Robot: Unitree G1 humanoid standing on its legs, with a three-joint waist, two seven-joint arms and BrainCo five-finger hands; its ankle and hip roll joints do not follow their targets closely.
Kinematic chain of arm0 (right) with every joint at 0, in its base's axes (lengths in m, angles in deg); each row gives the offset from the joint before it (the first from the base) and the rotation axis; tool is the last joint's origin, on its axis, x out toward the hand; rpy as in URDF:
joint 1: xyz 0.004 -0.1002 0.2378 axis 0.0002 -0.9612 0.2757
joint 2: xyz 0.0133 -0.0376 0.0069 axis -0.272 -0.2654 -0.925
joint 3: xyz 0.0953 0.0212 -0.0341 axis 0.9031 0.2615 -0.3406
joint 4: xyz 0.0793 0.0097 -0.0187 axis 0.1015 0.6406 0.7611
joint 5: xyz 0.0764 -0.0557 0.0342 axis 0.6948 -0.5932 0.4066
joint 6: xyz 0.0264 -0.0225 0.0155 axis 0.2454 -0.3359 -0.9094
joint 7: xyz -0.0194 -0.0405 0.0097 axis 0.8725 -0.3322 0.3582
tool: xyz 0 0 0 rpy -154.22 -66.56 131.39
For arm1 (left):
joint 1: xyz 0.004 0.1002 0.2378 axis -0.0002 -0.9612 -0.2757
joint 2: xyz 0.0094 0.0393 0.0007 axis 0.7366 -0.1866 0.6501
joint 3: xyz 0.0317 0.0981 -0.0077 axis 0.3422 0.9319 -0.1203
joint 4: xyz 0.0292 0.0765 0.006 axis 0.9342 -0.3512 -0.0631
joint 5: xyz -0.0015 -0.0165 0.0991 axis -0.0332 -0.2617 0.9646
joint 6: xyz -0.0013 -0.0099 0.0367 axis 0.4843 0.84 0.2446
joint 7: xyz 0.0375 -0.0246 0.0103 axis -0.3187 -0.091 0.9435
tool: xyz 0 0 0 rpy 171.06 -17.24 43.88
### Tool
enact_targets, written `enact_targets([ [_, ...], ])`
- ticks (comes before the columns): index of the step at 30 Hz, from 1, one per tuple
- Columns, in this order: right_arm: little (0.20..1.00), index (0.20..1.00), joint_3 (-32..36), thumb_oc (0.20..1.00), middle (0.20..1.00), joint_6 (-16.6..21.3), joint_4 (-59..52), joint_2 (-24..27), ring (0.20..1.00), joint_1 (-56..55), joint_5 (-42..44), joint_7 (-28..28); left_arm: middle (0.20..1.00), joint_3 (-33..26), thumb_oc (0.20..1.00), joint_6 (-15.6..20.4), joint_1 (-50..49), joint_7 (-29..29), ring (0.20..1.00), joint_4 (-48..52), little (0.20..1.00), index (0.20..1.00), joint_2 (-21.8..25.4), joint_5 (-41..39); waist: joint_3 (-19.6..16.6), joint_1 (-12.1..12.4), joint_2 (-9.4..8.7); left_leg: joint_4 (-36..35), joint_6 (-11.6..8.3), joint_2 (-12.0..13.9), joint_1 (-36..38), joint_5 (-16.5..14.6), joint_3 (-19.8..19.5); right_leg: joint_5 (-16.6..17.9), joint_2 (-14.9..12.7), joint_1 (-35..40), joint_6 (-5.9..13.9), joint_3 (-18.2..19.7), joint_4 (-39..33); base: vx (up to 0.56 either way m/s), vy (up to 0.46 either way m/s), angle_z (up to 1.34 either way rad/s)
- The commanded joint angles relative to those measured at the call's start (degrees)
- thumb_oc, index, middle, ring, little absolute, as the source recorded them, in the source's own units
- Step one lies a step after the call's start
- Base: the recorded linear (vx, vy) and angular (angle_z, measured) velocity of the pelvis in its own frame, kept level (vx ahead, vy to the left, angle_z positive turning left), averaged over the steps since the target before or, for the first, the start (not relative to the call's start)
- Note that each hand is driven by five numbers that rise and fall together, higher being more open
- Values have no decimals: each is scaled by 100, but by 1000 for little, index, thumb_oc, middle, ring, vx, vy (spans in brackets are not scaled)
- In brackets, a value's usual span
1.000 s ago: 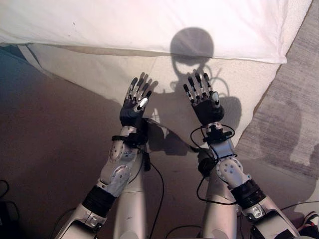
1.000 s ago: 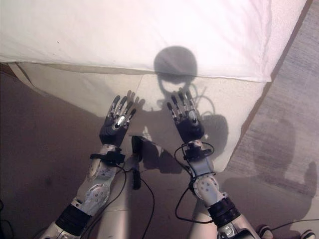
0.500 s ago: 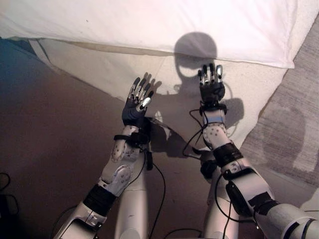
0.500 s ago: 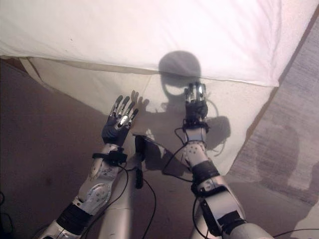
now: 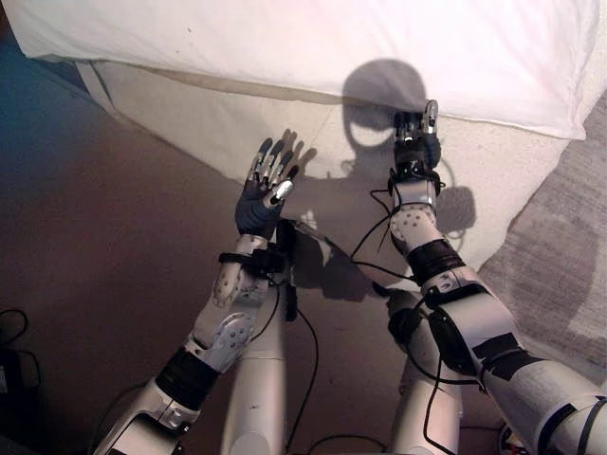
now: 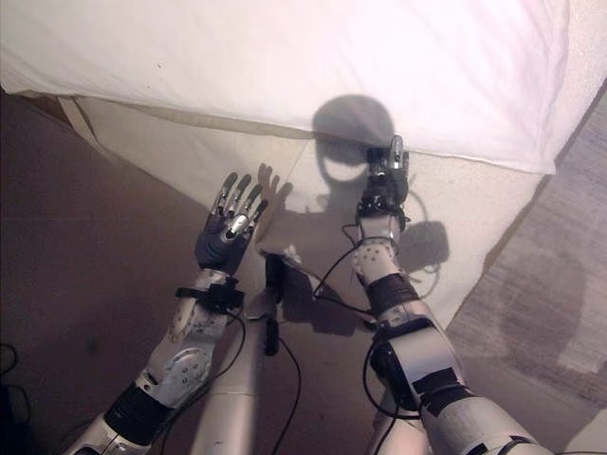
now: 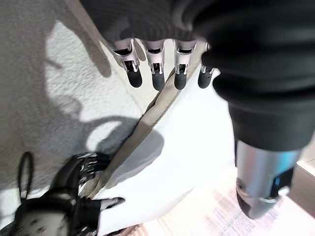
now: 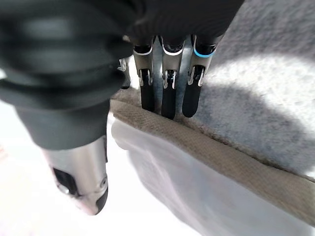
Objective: Make the bed
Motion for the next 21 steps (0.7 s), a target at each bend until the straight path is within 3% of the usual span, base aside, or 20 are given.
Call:
enact_targets([
  [1,1000,1000,103,1000,1000,35,179,559,1000,273,159,5,1000,127,1000,266,-155,156,1000,833,1000,1000,30,235,-131,225,512,60,171,-224,463,-874,194,598,7,-411,726,450,346,0,0,0],
  [9,1000,1000,80,1000,1000,175,-1,771,1000,493,261,-9,1000,182,1000,254,-142,191,1000,863,1000,1000,87,216,-131,216,527,62,173,-246,464,-870,220,626,-7,-448,750,461,358,0,0,0],
  [21,1000,1000,-142,1000,1000,983,-2124,556,1000,397,-12,-393,1000,84,1000,344,-170,259,1000,881,1000,1000,128,193,-131,100,441,-15,171,-260,511,-826,326,729,-61,-482,790,463,281,0,0,0],
])
